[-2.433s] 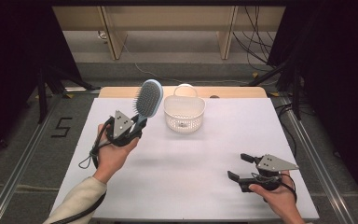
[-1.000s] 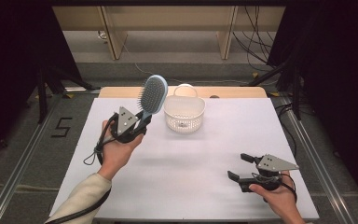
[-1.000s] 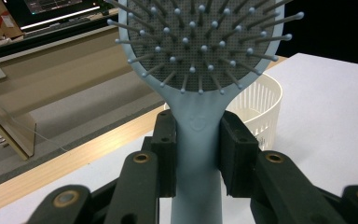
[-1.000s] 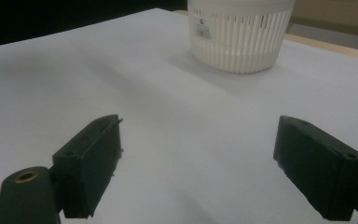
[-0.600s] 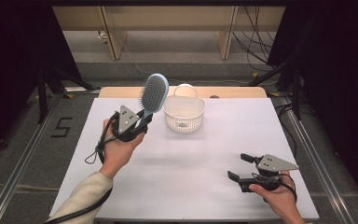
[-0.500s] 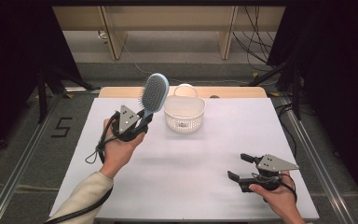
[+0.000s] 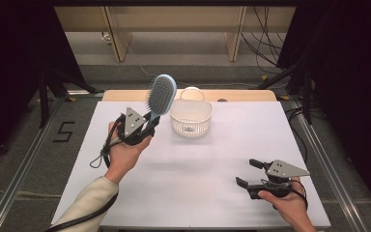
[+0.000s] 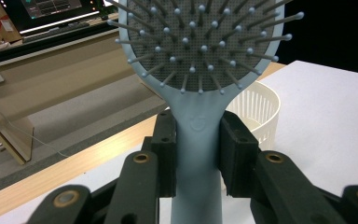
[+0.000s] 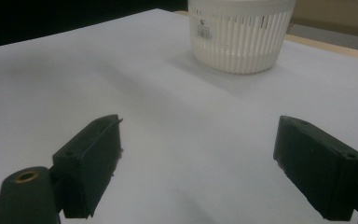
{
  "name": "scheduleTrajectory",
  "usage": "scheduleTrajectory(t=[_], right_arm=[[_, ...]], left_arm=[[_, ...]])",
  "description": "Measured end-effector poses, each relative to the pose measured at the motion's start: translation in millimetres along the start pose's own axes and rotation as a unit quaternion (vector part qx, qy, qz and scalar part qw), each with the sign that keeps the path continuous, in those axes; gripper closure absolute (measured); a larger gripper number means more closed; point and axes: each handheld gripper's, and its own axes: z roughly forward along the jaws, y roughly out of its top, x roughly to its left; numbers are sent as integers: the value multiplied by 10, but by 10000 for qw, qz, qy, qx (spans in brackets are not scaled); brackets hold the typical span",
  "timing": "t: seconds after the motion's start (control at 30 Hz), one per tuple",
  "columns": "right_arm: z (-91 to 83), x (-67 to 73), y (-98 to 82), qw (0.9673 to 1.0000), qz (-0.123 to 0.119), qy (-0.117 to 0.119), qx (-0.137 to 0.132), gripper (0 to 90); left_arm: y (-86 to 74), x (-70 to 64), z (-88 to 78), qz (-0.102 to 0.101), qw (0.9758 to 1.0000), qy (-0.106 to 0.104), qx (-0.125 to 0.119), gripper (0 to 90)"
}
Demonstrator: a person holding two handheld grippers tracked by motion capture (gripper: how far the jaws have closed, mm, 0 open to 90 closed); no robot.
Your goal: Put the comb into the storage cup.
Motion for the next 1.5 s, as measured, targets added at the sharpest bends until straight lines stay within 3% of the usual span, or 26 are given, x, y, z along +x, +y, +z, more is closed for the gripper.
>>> scheduleTrajectory(t=[1.5], right_arm=[[-2, 1, 1, 10000, 11, 8, -1, 158]], left_arm=[[116, -15, 77, -47, 9999, -34, -130, 700]])
